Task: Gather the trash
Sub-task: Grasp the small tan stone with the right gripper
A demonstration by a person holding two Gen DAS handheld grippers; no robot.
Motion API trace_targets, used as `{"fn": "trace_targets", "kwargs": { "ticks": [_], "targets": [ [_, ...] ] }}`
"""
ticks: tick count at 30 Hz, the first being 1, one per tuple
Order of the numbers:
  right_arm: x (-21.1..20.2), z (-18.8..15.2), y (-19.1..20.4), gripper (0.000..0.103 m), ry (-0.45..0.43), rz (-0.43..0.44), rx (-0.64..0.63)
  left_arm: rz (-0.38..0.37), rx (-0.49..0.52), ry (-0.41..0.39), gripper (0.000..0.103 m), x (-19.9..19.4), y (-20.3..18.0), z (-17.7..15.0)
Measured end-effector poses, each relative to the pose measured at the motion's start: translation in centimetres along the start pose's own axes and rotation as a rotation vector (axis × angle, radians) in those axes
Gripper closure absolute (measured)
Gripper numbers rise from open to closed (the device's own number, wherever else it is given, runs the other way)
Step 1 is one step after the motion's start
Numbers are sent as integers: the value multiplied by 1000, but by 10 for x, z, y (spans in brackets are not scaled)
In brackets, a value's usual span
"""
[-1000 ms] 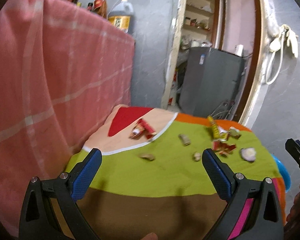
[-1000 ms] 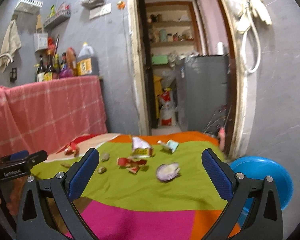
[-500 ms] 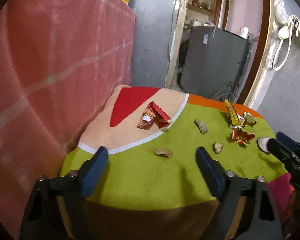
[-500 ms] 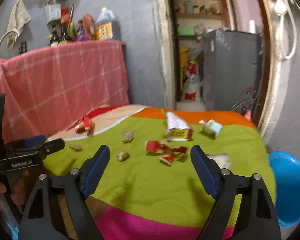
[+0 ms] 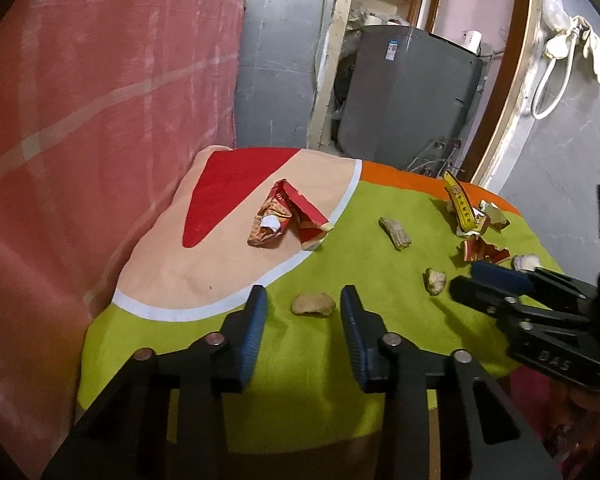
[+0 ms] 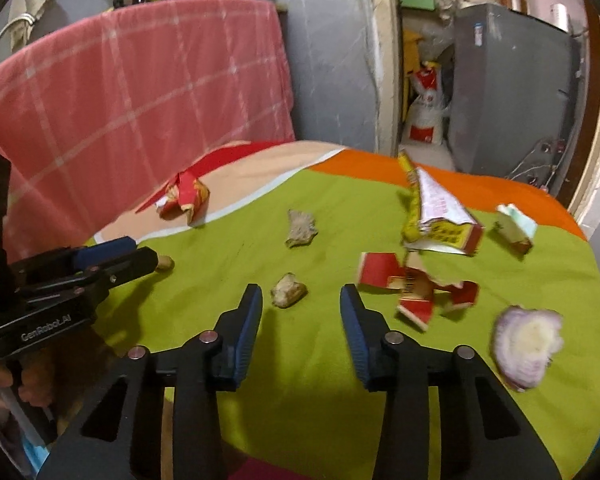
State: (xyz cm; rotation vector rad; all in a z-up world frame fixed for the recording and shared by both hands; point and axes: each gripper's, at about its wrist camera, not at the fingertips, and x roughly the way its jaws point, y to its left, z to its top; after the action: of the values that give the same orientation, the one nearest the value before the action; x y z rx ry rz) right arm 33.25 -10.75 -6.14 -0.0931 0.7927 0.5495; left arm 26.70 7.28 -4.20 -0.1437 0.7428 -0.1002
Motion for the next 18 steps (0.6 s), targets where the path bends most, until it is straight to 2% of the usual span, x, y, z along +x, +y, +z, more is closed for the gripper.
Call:
{"fn": "trace_targets", "kwargs": {
  "ticks": [2,7,13,18],
  "targets": [
    [6,2,2,67,22,-1,-6,-12,10,6,80,1,-2,-1],
    [17,4,4,70,63,-15,-15,-24,39,26,81,5,-9,-6],
    [22,6,5,74,89,-22,-18,-33,10,46,87,9,-6,-6],
    [22,6,9,82,94,-31,-42,-30,14,50,88,9,-7,-6]
  ]
}}
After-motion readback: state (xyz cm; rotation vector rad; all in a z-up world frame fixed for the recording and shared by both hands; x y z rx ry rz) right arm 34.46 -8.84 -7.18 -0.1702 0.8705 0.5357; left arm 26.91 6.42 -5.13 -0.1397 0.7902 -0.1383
